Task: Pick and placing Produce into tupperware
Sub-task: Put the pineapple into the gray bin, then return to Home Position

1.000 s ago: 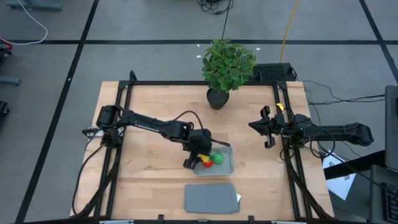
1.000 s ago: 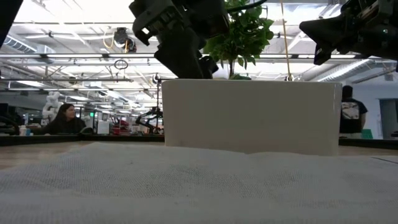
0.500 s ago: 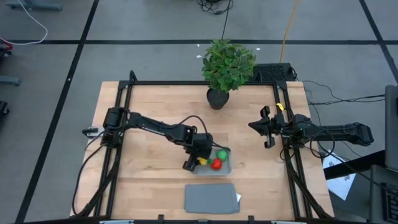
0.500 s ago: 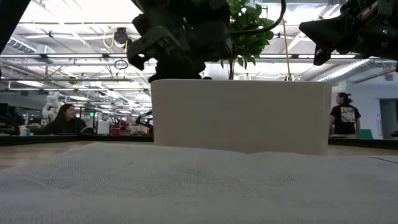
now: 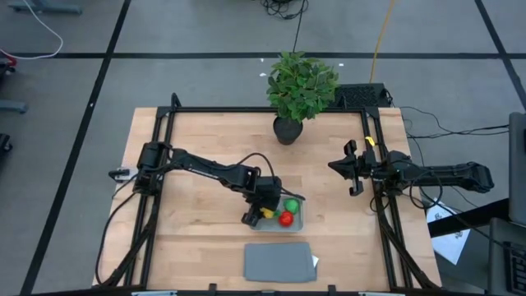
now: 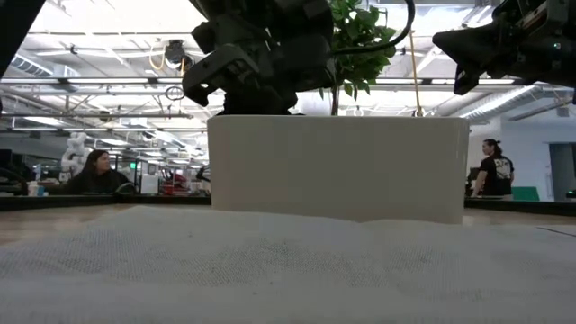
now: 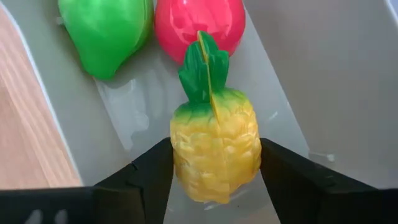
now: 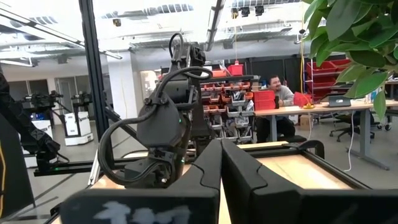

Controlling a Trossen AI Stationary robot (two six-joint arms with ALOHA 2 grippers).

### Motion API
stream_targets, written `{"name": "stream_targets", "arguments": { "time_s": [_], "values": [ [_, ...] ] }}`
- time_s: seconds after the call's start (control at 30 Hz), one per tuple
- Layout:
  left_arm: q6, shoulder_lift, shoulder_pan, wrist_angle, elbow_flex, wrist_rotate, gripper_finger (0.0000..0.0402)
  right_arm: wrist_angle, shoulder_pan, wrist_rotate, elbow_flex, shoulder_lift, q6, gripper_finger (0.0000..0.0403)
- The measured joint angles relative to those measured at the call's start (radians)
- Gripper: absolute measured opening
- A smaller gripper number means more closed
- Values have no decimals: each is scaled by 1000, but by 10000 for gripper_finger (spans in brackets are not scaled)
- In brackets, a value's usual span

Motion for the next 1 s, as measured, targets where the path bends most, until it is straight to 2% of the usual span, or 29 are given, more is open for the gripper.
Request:
{"name": "stream_targets", "arguments": {
  "time_s": [0.33,0.47,0.6,0.73,0.83,0.9,1.0],
  "values": [
    [-6,0,0,-1,0,3,289,0,0,0,0,0,0,0],
    [1,-7,0,-8,0,-1,292,0,0,0,0,0,0,0],
    [9,-68,0,-38,0,-38,283,6,0,0,0,0,0,0],
    [6,-168,0,-72,0,-106,265,9,0,0,0,-3,-2,0],
    [-7,-259,0,-80,1,-181,235,12,0,0,0,-9,-9,0],
    [-4,-310,0,-99,0,-216,199,11,0,0,0,-13,-10,0],
    [-2,-389,0,-109,-23,-253,122,7,0,0,0,-16,-11,0]
  ]
}}
